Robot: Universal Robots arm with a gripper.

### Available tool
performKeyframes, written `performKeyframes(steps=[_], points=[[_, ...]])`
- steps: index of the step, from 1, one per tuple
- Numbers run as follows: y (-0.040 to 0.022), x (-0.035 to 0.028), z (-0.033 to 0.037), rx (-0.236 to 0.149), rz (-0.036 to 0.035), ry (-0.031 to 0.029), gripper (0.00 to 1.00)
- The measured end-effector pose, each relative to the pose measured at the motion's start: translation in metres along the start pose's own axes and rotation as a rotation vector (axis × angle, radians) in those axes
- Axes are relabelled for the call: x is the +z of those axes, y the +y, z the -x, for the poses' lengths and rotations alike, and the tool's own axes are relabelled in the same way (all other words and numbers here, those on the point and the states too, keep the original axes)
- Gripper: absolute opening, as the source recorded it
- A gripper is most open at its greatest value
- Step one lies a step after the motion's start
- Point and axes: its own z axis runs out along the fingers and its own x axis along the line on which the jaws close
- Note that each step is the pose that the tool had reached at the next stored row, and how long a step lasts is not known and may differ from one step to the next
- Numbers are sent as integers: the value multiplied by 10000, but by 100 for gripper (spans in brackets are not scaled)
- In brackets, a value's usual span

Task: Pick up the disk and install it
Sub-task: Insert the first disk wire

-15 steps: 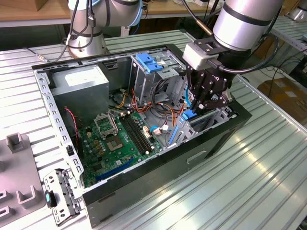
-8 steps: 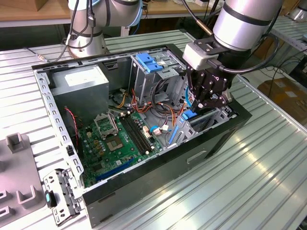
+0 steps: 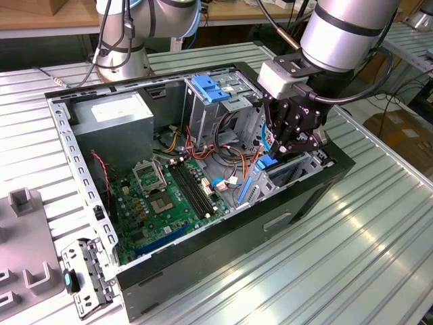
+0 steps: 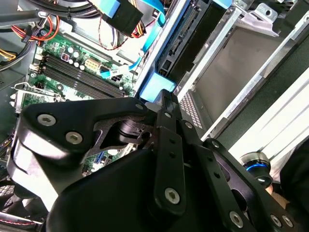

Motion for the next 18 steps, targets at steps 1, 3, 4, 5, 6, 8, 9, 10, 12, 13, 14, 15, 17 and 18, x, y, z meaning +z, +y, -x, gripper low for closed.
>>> performKeyframes(steps=[1,3,4,5,6,8,9,10,12,13,14,15,17,18], points=[[0,0,0,-1,0,0,11],[0,0,0,0,0,0,11],[-2,0,0,0,0,0,11],[-10,0,1,-4,0,1,11],[-30,0,1,-6,-1,0,11],[-106,1,3,-8,0,0,11],[-215,2,7,-8,2,0,11],[-282,3,9,-8,2,0,11],[-347,2,11,-205,1,-9,11],[-347,2,11,-266,1,-14,11],[-347,0,10,-340,0,-15,11],[-348,-4,10,-418,1,-16,11],[-348,-26,11,-546,6,-15,11],[-348,-39,10,-603,11,-16,11]])
